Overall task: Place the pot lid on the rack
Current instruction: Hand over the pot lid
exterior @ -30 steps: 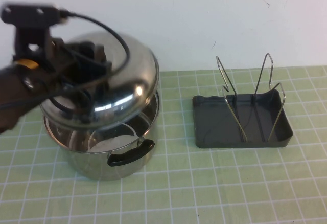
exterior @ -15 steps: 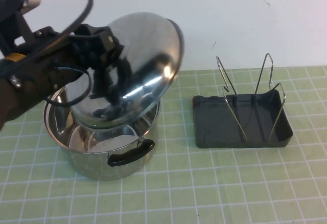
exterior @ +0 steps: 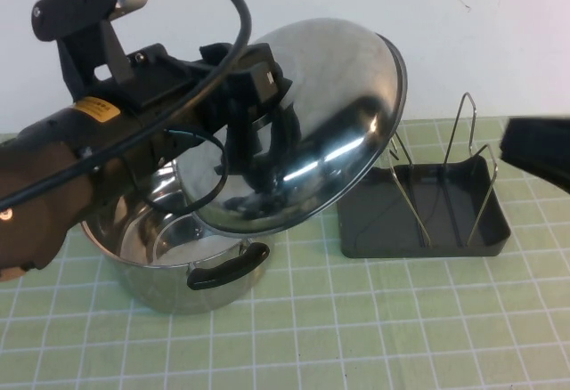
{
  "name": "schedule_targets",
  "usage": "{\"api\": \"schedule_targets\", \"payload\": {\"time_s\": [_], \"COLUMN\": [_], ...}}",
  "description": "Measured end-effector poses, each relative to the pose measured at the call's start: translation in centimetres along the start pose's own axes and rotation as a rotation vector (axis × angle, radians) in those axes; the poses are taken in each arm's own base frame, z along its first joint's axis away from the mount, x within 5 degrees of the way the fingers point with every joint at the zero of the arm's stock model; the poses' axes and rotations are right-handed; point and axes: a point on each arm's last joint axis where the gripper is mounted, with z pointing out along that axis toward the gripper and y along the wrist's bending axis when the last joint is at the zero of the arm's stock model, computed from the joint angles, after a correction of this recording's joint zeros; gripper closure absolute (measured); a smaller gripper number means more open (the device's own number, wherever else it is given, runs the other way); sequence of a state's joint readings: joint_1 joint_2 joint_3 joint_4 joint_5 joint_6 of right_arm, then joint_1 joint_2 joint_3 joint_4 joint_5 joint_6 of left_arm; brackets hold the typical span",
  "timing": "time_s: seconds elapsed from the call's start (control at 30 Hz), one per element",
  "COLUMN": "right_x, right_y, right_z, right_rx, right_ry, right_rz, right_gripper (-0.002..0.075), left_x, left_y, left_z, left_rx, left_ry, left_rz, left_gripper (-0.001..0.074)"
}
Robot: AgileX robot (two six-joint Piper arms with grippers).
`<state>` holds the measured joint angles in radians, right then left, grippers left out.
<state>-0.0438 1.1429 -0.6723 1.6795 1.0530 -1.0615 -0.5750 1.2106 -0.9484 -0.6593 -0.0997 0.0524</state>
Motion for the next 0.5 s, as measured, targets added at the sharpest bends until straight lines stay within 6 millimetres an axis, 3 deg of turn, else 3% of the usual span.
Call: {"api": "schedule_targets", "payload": {"time_s": [0.17, 0.5], "right_x": [-2.1, -2.8], "right_y": [-1.1, -0.8], "right_z": [1.5, 4.5], "right_rx": [-0.072, -0.147], "right_ry": [0.056, 0.144], "right_rz": [0.063, 0.069], "right_gripper": [0.0403, 0.0390], "left_x": [0.1, 1.6], "left_y": [0.0, -1.2], "left_z": [0.0, 0.8], "left_rx": [0.001, 0.040], "left_ry": [0.009, 0.042], "left_rz": [-0.030, -0.009], "left_gripper": [0.0412, 0.0412]}}
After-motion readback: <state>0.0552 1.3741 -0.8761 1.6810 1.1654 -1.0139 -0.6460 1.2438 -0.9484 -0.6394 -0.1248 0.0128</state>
